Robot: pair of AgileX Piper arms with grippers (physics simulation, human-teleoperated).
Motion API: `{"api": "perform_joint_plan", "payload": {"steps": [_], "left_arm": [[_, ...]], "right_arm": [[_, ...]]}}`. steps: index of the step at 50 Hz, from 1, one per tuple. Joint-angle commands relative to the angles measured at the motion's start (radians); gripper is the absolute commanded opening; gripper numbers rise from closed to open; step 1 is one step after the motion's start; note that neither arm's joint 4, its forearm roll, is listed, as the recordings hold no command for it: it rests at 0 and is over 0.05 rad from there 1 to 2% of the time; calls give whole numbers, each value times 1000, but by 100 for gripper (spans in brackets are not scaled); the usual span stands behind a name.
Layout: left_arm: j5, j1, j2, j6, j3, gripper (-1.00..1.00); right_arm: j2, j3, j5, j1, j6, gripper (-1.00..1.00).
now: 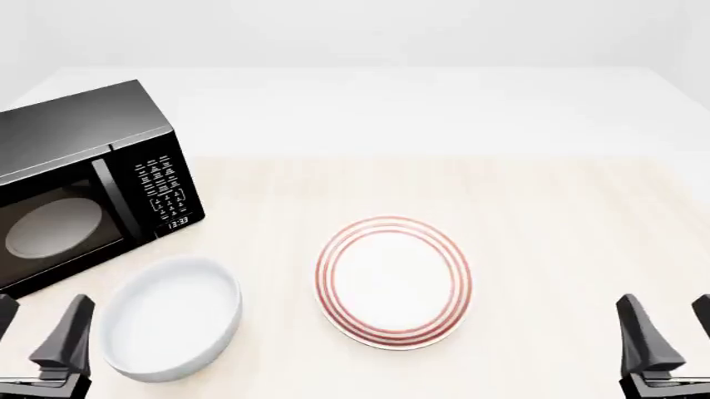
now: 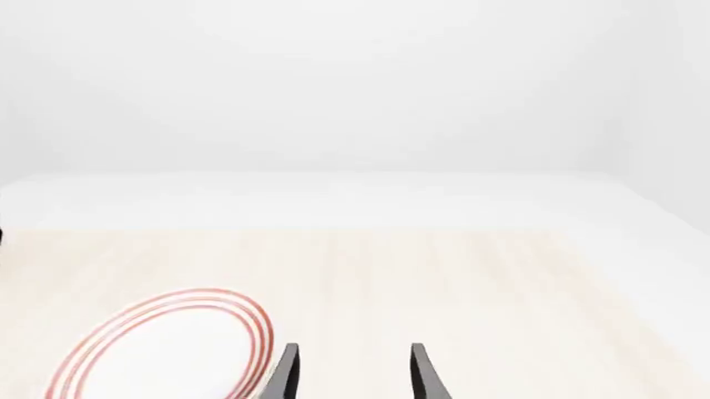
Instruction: Put the white bowl to the right of the plate.
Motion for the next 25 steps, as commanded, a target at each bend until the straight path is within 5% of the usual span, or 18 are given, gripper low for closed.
{"api": "perform_joint_plan", "payload": {"steps": [1,7,16,25], "left_arm": [[-1,0,5,0,-3,100],[-1,0,5,0,-3,100],[-1,0,5,0,-3,100],[-1,0,5,0,-3,100]], "right_arm": [[1,-4,-2,7,6,100],[15,-12,0,20,5,100],[316,-124,-125,41,-7,100],[634,-322,-186,166,-22,100]]}}
